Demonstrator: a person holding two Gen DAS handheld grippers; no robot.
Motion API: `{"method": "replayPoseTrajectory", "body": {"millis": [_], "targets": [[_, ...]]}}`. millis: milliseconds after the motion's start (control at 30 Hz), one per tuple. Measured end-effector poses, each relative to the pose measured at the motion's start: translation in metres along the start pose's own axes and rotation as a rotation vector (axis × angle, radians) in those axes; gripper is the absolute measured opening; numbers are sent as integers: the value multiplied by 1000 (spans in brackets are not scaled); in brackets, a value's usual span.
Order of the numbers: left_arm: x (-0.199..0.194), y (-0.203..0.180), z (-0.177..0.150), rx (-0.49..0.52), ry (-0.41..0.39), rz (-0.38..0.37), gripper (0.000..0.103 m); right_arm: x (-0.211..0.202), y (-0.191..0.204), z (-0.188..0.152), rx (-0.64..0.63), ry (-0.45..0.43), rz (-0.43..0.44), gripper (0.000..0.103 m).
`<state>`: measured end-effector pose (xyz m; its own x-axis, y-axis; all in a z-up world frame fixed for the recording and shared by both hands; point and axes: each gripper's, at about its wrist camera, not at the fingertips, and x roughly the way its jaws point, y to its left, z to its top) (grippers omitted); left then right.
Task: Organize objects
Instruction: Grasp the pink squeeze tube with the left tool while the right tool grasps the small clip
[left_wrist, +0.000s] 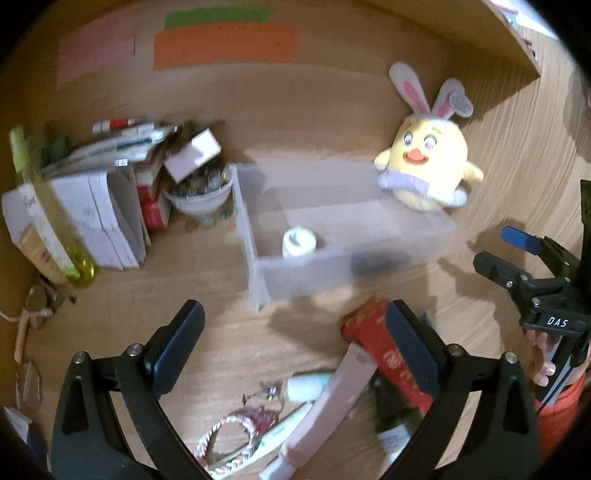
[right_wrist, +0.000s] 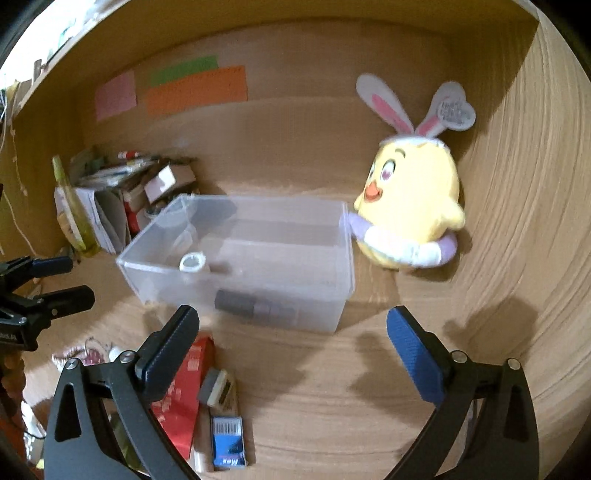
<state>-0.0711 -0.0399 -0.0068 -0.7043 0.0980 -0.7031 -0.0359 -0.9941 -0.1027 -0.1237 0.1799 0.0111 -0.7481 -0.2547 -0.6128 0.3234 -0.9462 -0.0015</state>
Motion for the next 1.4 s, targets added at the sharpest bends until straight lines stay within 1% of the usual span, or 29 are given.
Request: {"method": "replayPoseTrajectory", "body": {"millis": [133, 267, 400, 467, 533, 567, 633, 733, 867, 933, 1000, 1067, 1133, 1167, 1200, 1233, 1267, 1367, 1400], "targets": [[7, 7, -18, -16, 45, 14, 99, 6, 2, -14, 9, 39, 1, 102], [11, 12, -32, -35, 80, 4, 99, 15, 0, -27, 42, 85, 31, 101], [17, 8, -48, -14, 104, 11, 99, 22, 2, -37, 58, 116, 43, 100], [19, 2, -55, 11, 112, 16, 99, 26, 3, -41, 67, 132, 53, 97], [21, -5, -62, 41, 123, 16, 99, 31, 5, -46, 70, 154, 72, 90], [22, -7, -64, 50, 130, 13, 99, 33, 7, -47, 70, 164, 78, 89], [25, -13, -69, 80, 145, 9, 99, 38, 9, -49, 71, 186, 94, 80], [28, -17, -75, 110, 160, 13, 99, 43, 13, -51, 77, 208, 127, 73], [22, -12, -81, 107, 166, 13, 99, 46, 17, -50, 87, 214, 158, 63], [16, -6, -84, 96, 162, 23, 98, 46, 20, -49, 83, 215, 157, 58], [10, 1, -88, 79, 160, 28, 94, 47, 22, -48, 80, 218, 163, 58], [4, 8, -90, 61, 167, 25, 84, 47, 24, -46, 78, 216, 172, 58], [0, 14, -94, 41, 174, 16, 79, 48, 26, -46, 71, 215, 169, 57], [-2, 16, -95, 34, 177, 11, 76, 49, 28, -46, 68, 217, 168, 55], [-3, 17, -97, 33, 178, 5, 74, 50, 29, -46, 63, 222, 168, 50], [-4, 17, -98, 36, 180, 5, 70, 52, 30, -47, 62, 229, 168, 46], [-4, 16, -99, 43, 183, 7, 66, 53, 30, -47, 63, 234, 169, 45], [-5, 15, -100, 50, 187, 5, 64, 52, 30, -48, 67, 224, 155, 44], [-6, 14, -99, 51, 183, 5, 63, 50, 29, -48, 65, 219, 145, 41]]}}
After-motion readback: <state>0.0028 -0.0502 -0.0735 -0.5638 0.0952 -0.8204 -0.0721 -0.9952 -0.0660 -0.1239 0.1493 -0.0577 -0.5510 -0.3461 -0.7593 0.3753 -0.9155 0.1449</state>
